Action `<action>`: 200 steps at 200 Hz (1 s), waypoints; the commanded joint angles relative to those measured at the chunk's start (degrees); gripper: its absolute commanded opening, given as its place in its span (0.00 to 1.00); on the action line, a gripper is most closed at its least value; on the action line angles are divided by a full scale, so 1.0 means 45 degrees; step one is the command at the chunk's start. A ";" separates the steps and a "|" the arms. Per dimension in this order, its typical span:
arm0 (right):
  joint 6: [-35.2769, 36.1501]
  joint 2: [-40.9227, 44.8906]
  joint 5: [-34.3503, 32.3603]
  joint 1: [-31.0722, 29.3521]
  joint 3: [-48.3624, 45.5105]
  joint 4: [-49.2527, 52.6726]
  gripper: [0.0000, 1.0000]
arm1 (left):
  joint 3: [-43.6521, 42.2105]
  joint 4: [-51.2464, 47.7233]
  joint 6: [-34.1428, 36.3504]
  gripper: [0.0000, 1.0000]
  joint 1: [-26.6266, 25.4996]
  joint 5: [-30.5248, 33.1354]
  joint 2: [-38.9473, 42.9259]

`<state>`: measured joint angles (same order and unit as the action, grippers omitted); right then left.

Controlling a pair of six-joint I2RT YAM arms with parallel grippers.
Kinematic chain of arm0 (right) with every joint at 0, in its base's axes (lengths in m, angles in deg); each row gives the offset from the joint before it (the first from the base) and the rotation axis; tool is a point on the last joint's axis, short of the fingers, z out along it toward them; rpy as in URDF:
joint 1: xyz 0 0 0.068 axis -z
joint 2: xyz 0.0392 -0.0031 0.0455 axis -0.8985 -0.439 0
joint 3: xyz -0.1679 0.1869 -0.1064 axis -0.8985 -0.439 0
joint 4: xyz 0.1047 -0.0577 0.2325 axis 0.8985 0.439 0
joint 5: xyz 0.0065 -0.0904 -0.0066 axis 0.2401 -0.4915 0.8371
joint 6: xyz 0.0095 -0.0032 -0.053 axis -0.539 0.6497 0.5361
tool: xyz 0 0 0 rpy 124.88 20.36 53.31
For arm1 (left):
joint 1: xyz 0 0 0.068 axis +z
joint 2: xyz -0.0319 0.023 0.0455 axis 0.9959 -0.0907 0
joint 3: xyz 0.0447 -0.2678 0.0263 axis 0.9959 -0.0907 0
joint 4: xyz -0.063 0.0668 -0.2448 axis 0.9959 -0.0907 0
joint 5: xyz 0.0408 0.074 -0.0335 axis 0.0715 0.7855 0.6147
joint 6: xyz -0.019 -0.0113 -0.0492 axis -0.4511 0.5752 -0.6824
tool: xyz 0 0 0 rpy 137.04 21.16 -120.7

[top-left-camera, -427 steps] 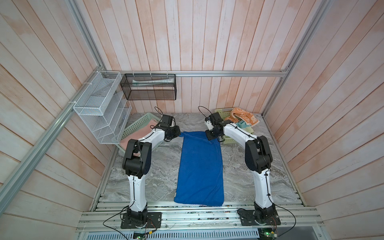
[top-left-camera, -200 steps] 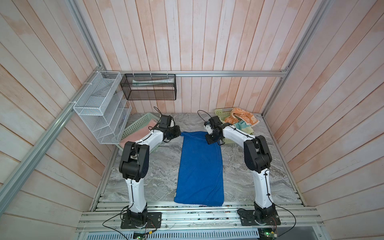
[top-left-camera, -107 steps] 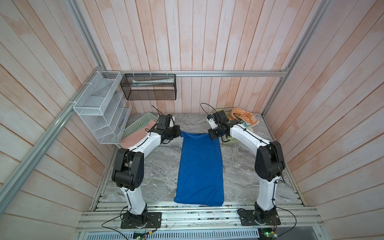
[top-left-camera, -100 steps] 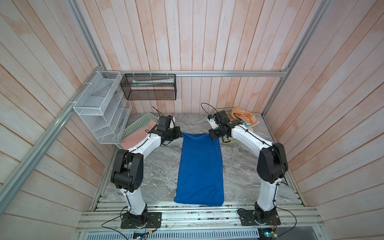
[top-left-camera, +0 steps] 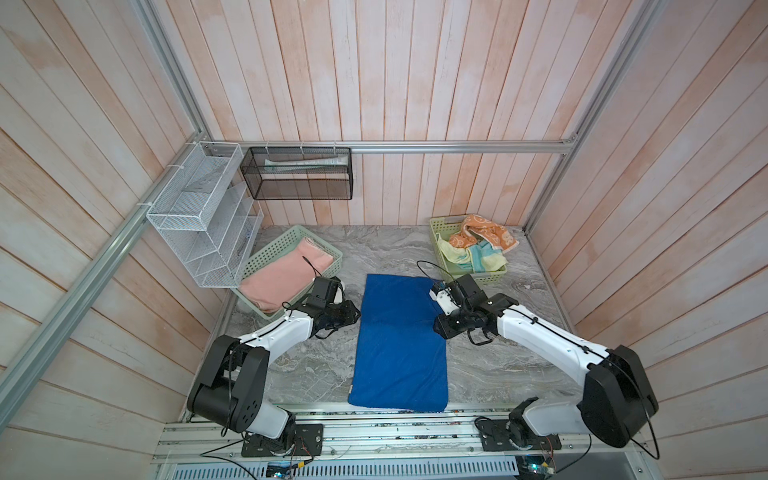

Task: Fold and stack the towels
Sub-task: 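Fold the far edge toward the robot to the towel's middle with both grippers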

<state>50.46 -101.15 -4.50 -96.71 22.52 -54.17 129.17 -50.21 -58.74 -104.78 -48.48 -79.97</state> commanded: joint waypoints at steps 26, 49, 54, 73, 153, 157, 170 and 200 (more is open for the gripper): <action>-0.2283 -0.0279 -0.0087 0.0552 -0.0704 -0.1806 0.43 | 0.0373 0.0293 -0.0370 0.36 -0.0135 -0.0337 -0.0433; -0.2328 -0.1585 -0.0229 0.0793 -0.0096 -0.1613 0.44 | 0.0907 0.0164 -0.0525 0.37 -0.0242 -0.0404 -0.1118; -0.2390 -0.1886 -0.0376 0.0828 0.0086 -0.1439 0.44 | 0.1084 0.0016 -0.0588 0.38 -0.0241 -0.0424 -0.1346; -0.2414 -0.2506 -0.0784 0.0911 0.0490 -0.1147 0.44 | 0.1447 -0.0279 -0.0902 0.39 -0.0254 -0.0446 -0.1899; -0.2137 -0.3401 -0.0403 0.1478 0.0399 -0.1590 0.46 | 0.1356 0.0548 -0.1801 0.40 -0.0368 -0.1038 -0.2943; -0.2119 -0.3440 -0.0324 0.1478 0.0403 -0.1624 0.46 | 0.1391 0.0578 -0.1819 0.40 -0.0358 -0.1076 -0.2995; -0.2040 -0.3596 -0.0136 0.1478 0.0485 -0.1738 0.46 | 0.1441 0.0651 -0.1857 0.40 -0.0363 -0.1139 -0.3178; -0.1753 -0.3988 0.0197 0.1478 0.0741 -0.1855 0.45 | 0.1563 0.0740 -0.1859 0.36 -0.0363 -0.1186 -0.3337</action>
<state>41.00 -117.61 -5.46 -90.11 23.51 -61.56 134.96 -47.87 -66.74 -106.25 -53.05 -93.72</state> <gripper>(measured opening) 0.453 0.386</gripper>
